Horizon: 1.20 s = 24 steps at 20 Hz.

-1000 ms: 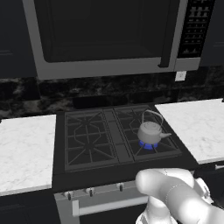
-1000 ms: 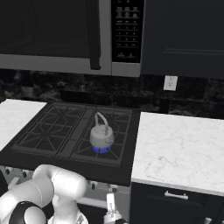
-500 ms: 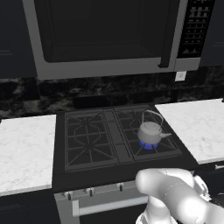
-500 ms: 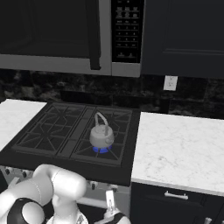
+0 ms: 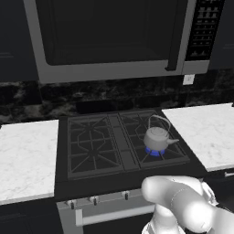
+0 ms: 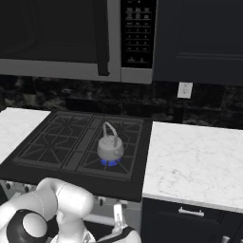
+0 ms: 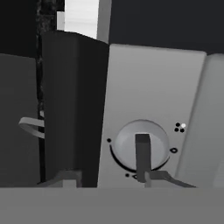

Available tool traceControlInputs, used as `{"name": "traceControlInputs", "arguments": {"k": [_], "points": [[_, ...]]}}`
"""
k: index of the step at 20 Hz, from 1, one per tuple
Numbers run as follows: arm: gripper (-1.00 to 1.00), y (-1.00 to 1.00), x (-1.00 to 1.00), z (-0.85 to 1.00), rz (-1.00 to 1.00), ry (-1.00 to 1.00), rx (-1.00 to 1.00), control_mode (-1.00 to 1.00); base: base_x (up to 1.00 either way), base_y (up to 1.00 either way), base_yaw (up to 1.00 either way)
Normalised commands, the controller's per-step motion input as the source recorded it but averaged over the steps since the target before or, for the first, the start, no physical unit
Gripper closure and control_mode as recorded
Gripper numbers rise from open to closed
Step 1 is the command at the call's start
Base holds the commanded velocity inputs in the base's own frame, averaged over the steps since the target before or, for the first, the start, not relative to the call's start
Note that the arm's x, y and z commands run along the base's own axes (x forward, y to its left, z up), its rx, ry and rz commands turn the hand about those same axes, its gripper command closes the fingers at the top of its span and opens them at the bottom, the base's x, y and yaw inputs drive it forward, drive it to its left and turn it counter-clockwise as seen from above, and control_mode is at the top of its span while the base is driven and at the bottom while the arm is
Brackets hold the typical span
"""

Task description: Turn off the front right burner of the stove.

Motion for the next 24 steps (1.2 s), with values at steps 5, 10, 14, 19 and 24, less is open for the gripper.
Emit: {"name": "traceControlInputs", "arguments": {"k": [5, 10, 14, 19, 24], "points": [[1.0, 0.0, 0.37, 0.0, 0.0, 0.11, 0.0, -1.0, 0.0, 0.0, 0.0], [1.0, -0.01, 0.57, 0.0, -0.08, 0.23, 0.11, -1.0, 0.0, 0.0, 0.0], [1.0, -0.08, 0.63, 0.0, -0.21, 0.32, 0.27, -1.0, 0.0, 0.0, 0.0], [1.0, -0.15, 0.62, 0.0, -0.31, 0.29, 0.44, -1.0, 0.0, 0.0, 0.0], [1.0, -0.05, 0.55, 0.0, -0.39, 0.27, 0.58, -1.0, 0.0, 0.0, 0.0]]}}
